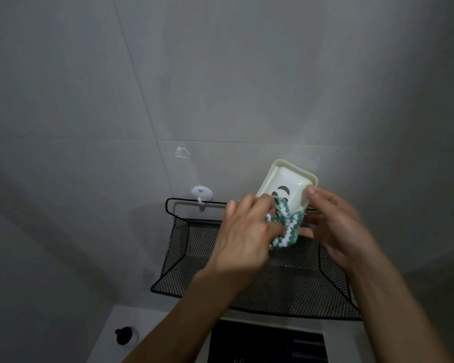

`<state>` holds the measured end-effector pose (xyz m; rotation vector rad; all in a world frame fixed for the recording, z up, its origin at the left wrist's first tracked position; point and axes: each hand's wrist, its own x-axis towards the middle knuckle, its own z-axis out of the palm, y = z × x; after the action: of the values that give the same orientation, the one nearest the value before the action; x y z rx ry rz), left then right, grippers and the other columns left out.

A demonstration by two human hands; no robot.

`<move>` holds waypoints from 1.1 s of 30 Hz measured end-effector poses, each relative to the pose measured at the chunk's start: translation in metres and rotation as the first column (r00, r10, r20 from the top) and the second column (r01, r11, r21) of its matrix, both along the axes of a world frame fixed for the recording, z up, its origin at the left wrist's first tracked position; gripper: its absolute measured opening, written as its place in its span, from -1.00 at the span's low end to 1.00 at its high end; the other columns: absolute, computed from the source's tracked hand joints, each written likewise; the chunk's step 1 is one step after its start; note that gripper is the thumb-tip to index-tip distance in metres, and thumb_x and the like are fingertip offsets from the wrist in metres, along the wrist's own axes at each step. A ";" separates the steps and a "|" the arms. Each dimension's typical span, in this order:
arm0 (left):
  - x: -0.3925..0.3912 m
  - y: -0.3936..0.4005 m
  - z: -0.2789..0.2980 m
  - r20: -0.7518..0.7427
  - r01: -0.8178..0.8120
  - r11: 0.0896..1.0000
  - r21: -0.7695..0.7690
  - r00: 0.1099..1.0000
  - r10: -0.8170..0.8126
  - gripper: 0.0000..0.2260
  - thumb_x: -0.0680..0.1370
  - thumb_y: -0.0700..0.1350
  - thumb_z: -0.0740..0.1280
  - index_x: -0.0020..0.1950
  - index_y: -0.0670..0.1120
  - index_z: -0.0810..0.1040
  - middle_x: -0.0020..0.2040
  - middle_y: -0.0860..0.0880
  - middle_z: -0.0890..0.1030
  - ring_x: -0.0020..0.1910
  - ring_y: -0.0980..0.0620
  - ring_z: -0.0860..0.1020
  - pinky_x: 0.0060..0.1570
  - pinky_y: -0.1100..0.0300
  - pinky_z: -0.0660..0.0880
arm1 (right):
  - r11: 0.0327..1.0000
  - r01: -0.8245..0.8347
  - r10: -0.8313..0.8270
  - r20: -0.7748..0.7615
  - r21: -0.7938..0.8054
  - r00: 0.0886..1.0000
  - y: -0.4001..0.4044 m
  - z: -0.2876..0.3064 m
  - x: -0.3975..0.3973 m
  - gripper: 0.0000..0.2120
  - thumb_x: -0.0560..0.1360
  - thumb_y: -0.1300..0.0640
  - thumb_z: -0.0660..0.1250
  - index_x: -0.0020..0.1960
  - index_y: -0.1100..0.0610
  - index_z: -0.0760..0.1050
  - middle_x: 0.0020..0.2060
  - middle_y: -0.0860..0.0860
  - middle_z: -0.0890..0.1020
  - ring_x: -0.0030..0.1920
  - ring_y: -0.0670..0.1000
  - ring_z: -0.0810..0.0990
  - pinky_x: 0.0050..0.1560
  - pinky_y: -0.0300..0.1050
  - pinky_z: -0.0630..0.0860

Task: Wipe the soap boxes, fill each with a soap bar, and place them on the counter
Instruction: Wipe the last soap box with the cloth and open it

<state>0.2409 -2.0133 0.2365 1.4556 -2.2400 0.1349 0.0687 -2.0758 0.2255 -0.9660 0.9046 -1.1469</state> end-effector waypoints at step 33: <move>0.004 -0.014 0.012 -0.314 -0.178 0.980 0.089 0.929 0.197 -0.58 0.44 -0.34 0.23 0.27 -0.14 0.57 0.18 -0.09 0.45 0.10 -0.12 0.42 0.16 -0.03 0.41 | 0.998 -0.063 0.065 0.071 -0.024 0.995 0.009 -0.025 0.011 -0.59 0.40 0.11 0.43 0.23 0.09 0.51 -0.01 0.16 0.70 0.08 0.15 0.68 0.11 0.12 0.63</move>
<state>0.2447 -2.0278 0.2482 1.5947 -1.8562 -0.1042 0.0799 -2.0668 0.2001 -0.9588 0.7994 -1.1320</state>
